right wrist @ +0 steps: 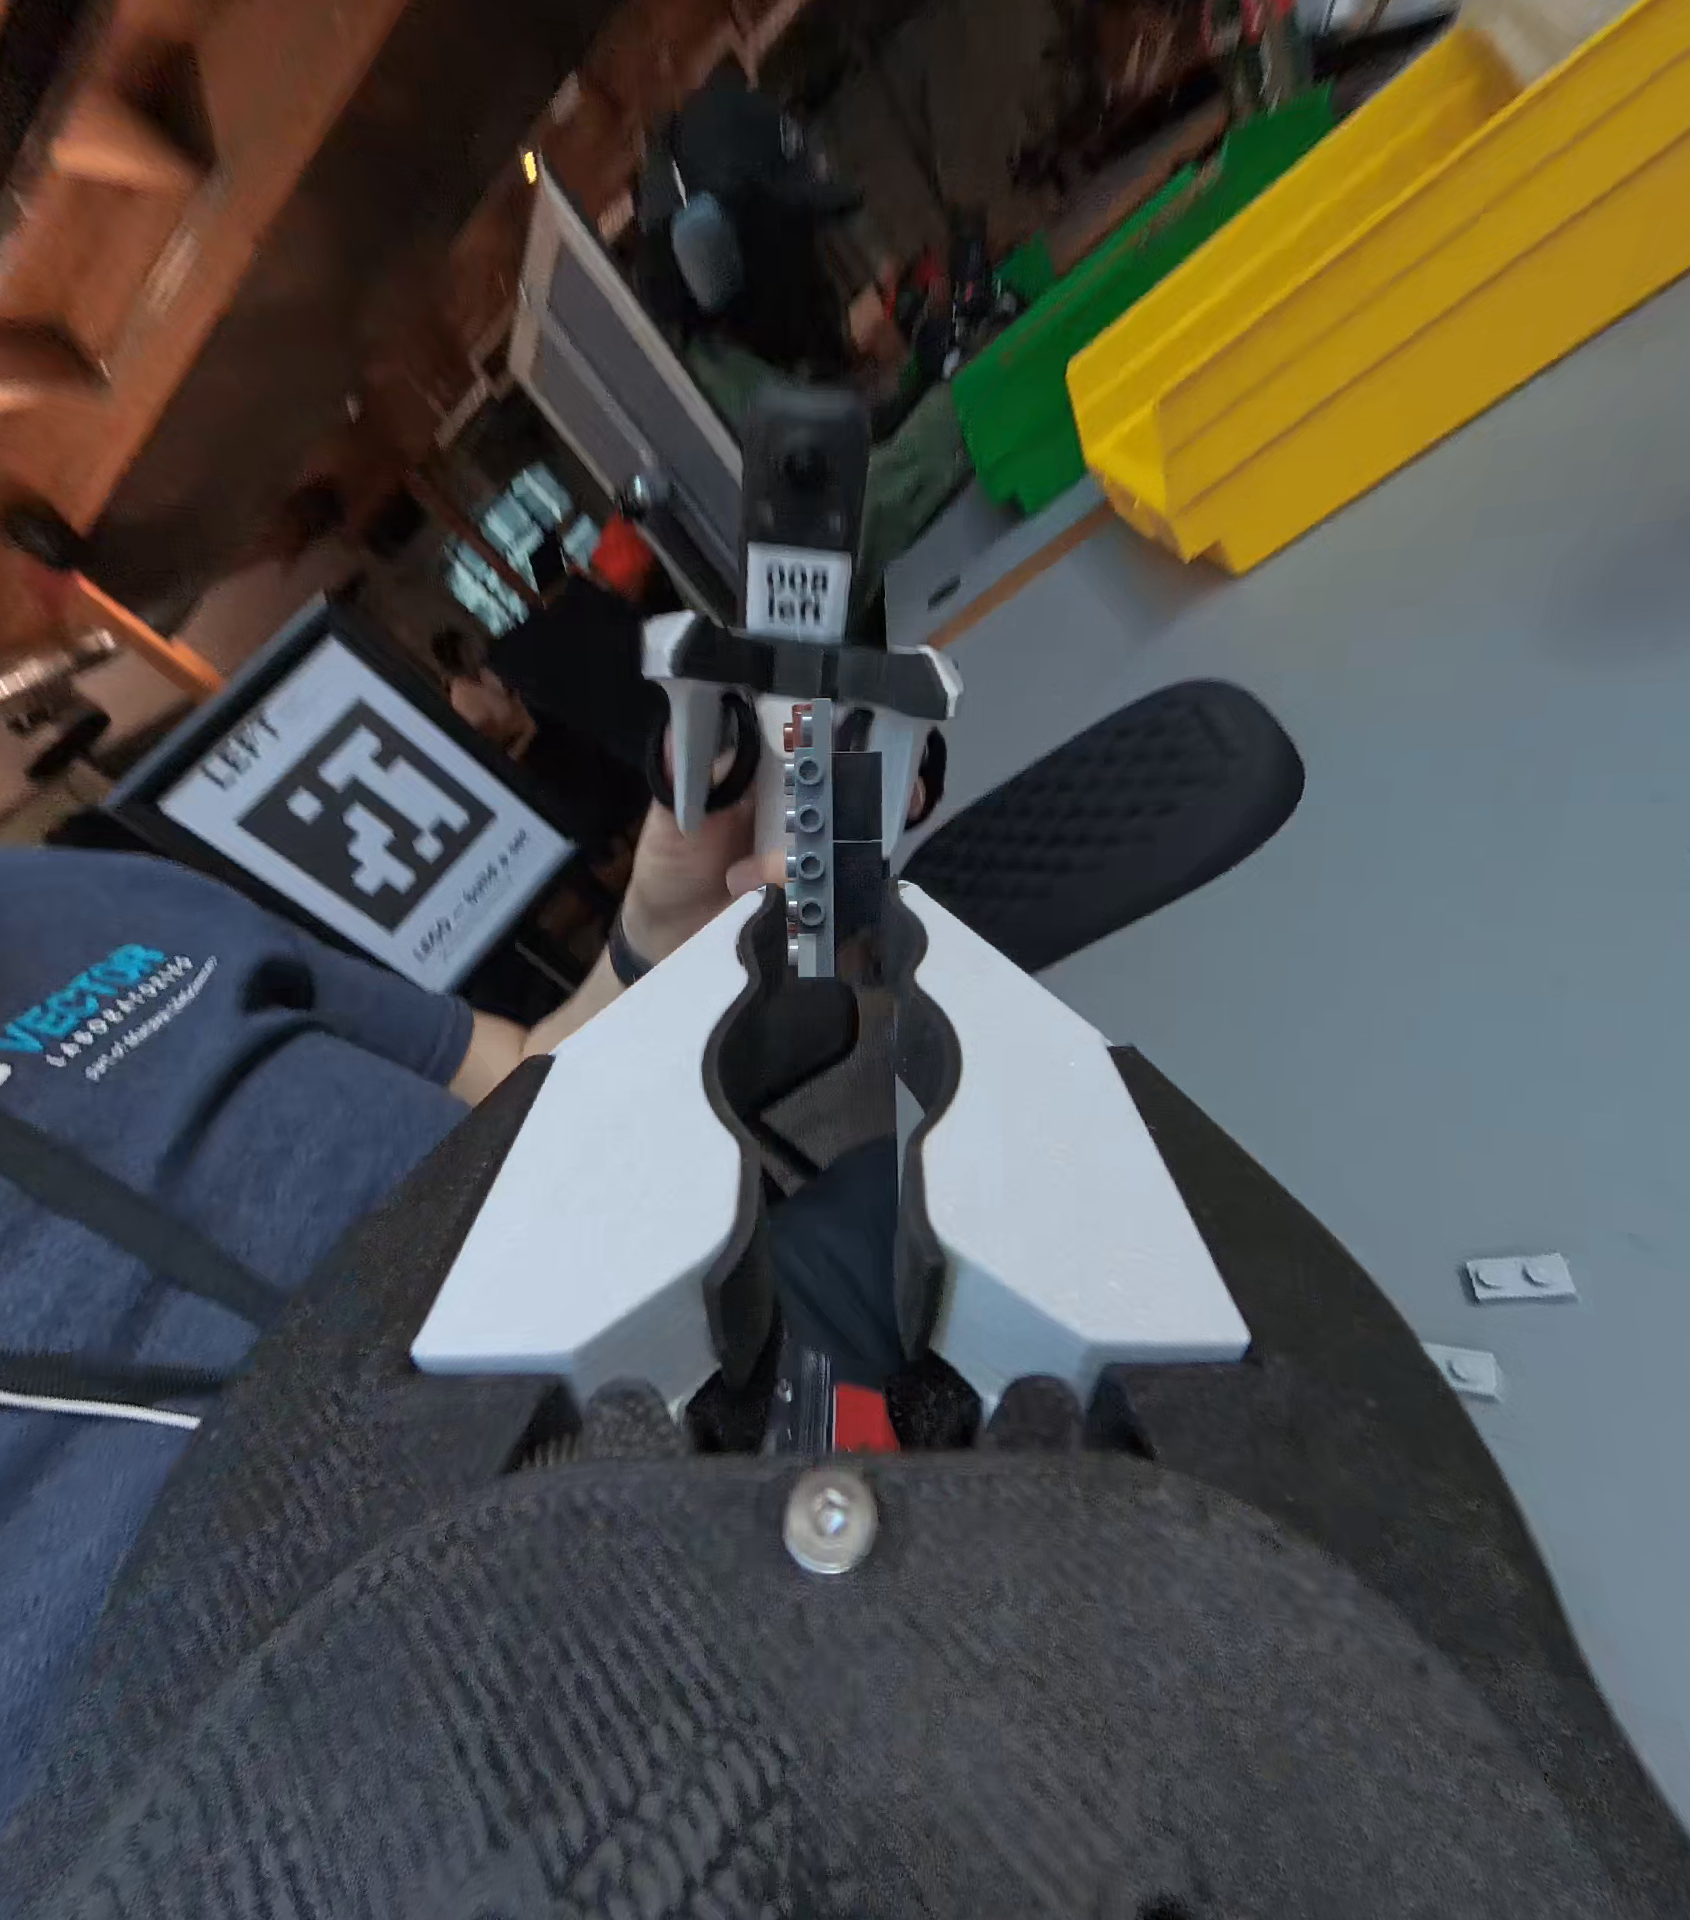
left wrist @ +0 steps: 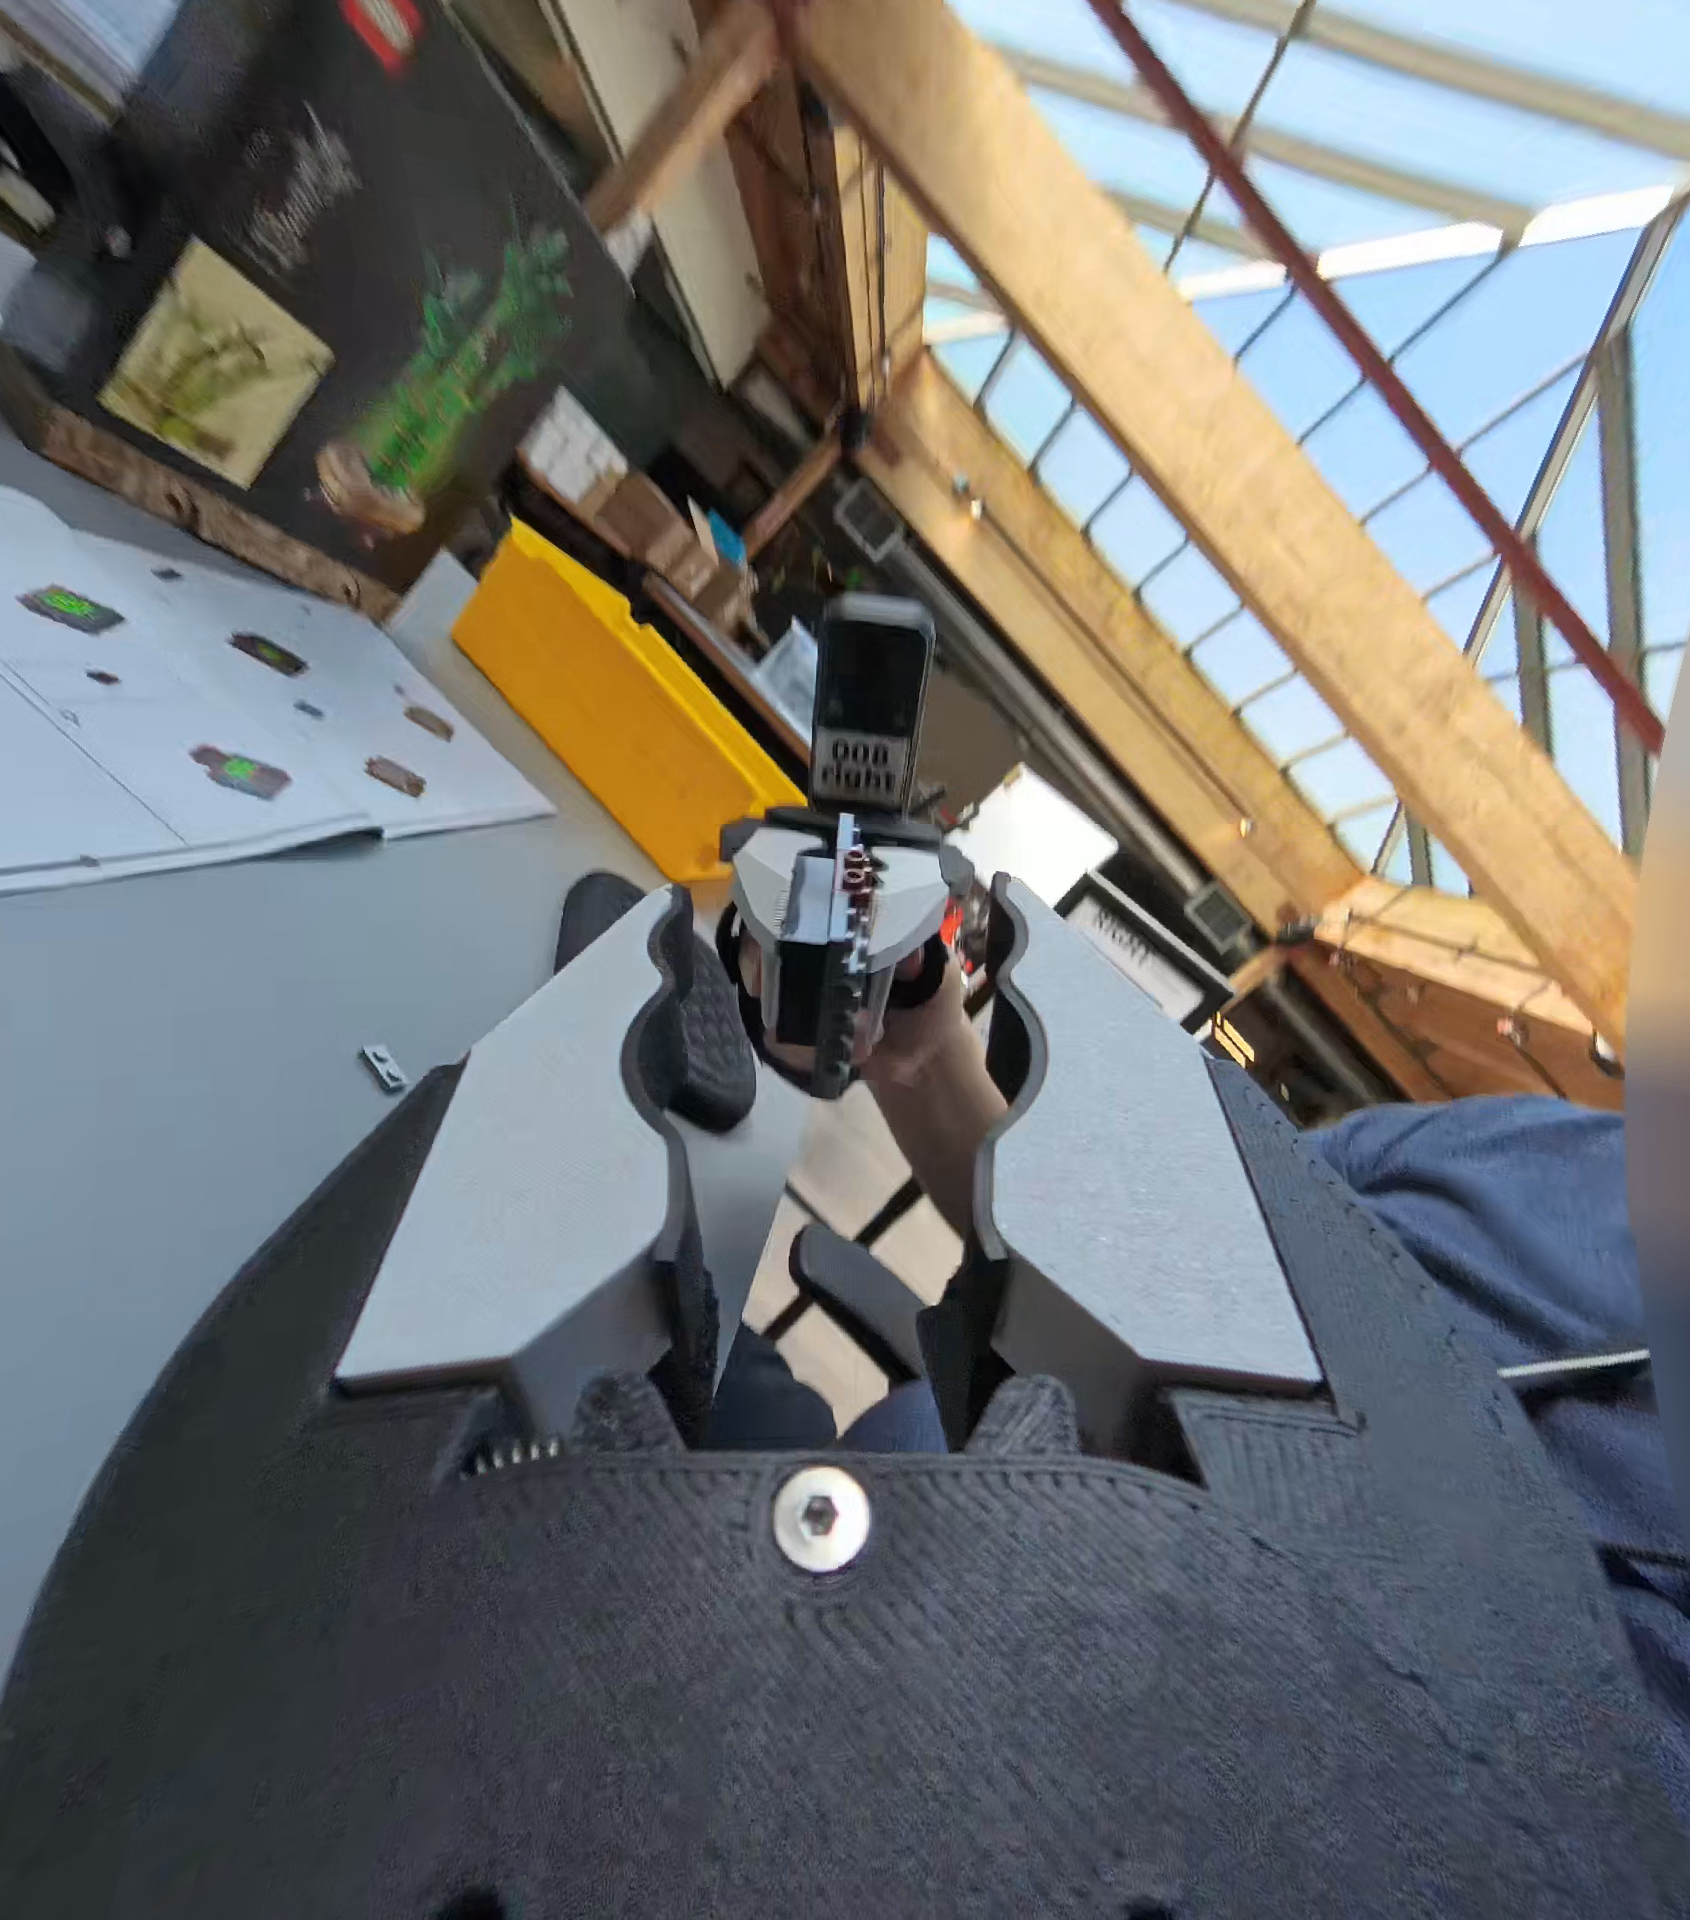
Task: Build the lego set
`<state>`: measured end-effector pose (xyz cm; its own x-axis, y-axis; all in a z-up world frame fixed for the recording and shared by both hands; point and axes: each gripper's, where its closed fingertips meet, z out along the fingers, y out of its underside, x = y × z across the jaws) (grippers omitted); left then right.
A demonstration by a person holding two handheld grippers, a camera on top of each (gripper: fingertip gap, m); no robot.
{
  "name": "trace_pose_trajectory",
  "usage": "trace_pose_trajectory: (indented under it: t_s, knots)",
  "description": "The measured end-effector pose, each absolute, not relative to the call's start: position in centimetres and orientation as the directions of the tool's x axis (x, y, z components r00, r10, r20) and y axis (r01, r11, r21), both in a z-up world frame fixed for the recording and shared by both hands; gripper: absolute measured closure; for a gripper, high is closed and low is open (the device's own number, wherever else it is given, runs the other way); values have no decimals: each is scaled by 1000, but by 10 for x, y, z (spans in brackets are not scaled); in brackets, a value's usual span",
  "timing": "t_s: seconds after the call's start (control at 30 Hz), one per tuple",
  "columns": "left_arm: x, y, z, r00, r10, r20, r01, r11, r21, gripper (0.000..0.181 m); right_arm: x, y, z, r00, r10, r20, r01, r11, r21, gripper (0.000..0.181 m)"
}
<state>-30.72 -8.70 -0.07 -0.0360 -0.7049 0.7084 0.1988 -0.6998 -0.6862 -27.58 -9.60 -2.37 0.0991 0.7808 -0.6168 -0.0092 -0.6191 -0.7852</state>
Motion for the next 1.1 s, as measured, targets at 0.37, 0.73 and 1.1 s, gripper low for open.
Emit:
trace_pose_trajectory:
  t_s: [0.37,0.73,1.1]
  knots:
    - [-289,-84,-1,-108,-661,743,577,-650,-495,128,-280,-86,0,49,698,-714,-565,-570,-597,164]
    - [-282,-89,6,-129,-664,737,515,-680,-522,163,-292,-102,5,236,888,-396,-285,-326,-901,148]
    - [-310,-85,-6,89,-668,739,221,-710,-668,163,-233,-50,-31,372,927,52,715,-250,-653,143]
